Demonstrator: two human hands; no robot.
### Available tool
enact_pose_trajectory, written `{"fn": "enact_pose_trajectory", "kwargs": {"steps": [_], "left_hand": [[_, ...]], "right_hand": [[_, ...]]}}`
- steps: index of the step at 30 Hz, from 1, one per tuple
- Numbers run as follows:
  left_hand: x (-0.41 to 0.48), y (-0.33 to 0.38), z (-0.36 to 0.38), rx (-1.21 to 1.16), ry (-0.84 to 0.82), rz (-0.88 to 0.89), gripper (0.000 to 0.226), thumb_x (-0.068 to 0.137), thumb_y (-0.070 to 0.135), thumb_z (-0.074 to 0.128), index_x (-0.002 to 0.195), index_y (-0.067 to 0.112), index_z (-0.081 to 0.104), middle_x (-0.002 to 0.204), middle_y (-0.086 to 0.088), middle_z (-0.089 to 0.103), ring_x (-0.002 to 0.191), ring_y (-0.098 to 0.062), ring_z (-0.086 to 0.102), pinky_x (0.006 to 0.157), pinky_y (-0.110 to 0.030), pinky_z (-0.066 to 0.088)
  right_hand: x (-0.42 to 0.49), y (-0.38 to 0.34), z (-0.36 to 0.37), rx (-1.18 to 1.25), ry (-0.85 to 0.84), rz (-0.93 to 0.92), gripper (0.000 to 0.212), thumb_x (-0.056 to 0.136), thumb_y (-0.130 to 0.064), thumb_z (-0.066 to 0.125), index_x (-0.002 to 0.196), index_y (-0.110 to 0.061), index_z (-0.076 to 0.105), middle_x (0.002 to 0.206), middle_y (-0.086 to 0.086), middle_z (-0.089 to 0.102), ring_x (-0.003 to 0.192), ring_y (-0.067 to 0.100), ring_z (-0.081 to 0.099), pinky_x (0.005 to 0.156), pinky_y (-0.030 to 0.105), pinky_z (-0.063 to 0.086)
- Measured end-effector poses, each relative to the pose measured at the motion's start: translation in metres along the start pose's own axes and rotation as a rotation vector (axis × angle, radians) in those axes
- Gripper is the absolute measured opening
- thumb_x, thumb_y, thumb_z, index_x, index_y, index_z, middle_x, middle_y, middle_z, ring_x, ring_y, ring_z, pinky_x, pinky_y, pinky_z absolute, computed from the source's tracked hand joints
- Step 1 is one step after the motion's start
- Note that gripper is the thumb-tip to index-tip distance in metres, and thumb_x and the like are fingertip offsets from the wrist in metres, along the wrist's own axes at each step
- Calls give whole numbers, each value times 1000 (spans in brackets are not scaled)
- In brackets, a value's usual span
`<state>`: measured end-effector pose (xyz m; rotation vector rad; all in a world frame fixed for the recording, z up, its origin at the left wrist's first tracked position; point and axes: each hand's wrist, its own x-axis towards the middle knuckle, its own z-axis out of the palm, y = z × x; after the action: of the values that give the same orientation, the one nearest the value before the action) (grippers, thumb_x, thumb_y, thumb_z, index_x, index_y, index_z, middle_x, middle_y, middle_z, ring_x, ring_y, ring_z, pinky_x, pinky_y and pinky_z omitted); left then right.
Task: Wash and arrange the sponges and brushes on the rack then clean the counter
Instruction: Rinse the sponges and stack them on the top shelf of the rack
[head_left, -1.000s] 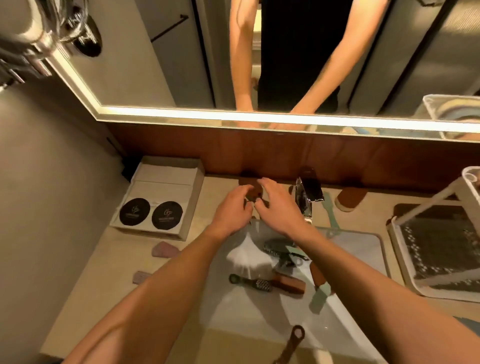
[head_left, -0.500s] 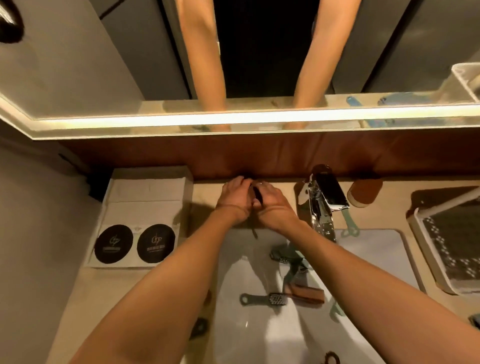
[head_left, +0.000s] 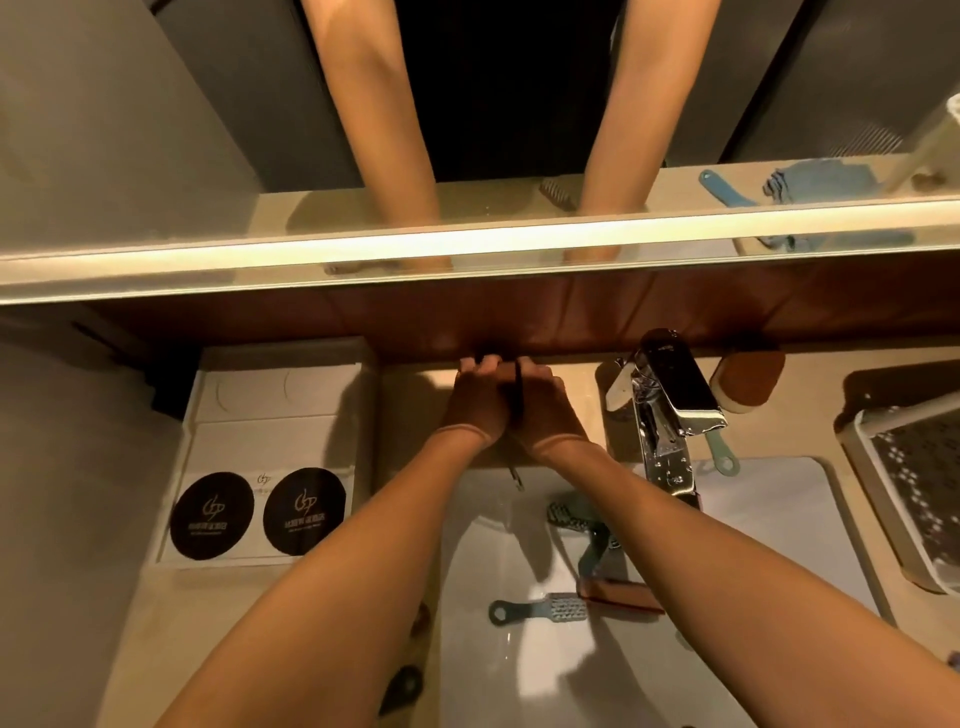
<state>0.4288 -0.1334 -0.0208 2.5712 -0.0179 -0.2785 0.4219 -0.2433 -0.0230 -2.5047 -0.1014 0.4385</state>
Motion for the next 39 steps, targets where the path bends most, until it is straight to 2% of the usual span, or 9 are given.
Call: {"fn": "enact_pose_trajectory", "kwargs": {"steps": [6,9,12,16,23,26,32,36,39], "left_hand": [[-13,7,-16,-180,161,-52,31,96,4,53,126,1,63,118,-25,58,114,-40,54,101,-39,38],[-22,13,-25,-257,195,-84,33,93,4,51,123,7,64,122,-20,54,115,-35,52,101,-37,40],[-40,18,-31,-309,226,-63,34,93,-1,47,120,10,64,128,-12,52,119,-28,52,107,-39,42],[-66,25,-34,-338,269,-80,35,94,-4,44,118,13,64,127,-8,55,118,-25,54,107,-38,43],[-120,51,-31,-407,355,-15,35,91,-5,44,112,14,65,112,-2,66,103,-17,62,93,-33,51],[-136,71,-24,-459,359,-28,35,91,0,45,108,21,66,94,2,68,89,-15,64,83,-37,54],[-148,125,3,-233,318,42,25,95,15,46,101,30,64,83,11,66,74,-10,60,65,-33,48],[-155,172,32,-124,317,162,17,95,18,47,100,26,61,89,7,66,79,-14,60,69,-31,46],[-160,199,50,-32,300,264,12,96,21,44,87,23,51,77,5,58,69,-18,56,61,-35,45]], "right_hand": [[-17,-7,-5,-20,201,-17,69,80,-36,69,140,-13,42,127,11,44,112,32,45,92,43,42],[-27,-11,-12,100,139,-82,83,78,-31,74,147,-10,33,130,14,36,112,33,45,96,42,46],[-41,-12,-19,158,95,-93,94,74,-30,77,151,-18,25,136,6,26,122,31,42,101,42,48],[-64,-12,-27,65,140,-117,83,84,-47,66,152,-19,28,139,6,36,126,30,44,101,45,47],[-124,12,-55,-4,102,-249,76,83,-41,66,149,-19,34,133,7,47,122,28,49,98,42,48],[-152,36,-80,-55,129,-325,75,84,-44,62,149,-24,32,132,1,49,119,23,50,92,41,50],[-184,89,-128,-110,187,-359,73,83,-48,61,148,-29,33,135,-5,50,121,18,51,88,33,46],[-204,134,-152,-101,163,-340,72,82,-50,63,146,-33,33,129,-7,52,115,16,54,87,31,49],[-214,166,-166,-102,199,-278,74,82,-48,64,147,-29,35,131,-3,53,118,18,53,89,33,49]]}}
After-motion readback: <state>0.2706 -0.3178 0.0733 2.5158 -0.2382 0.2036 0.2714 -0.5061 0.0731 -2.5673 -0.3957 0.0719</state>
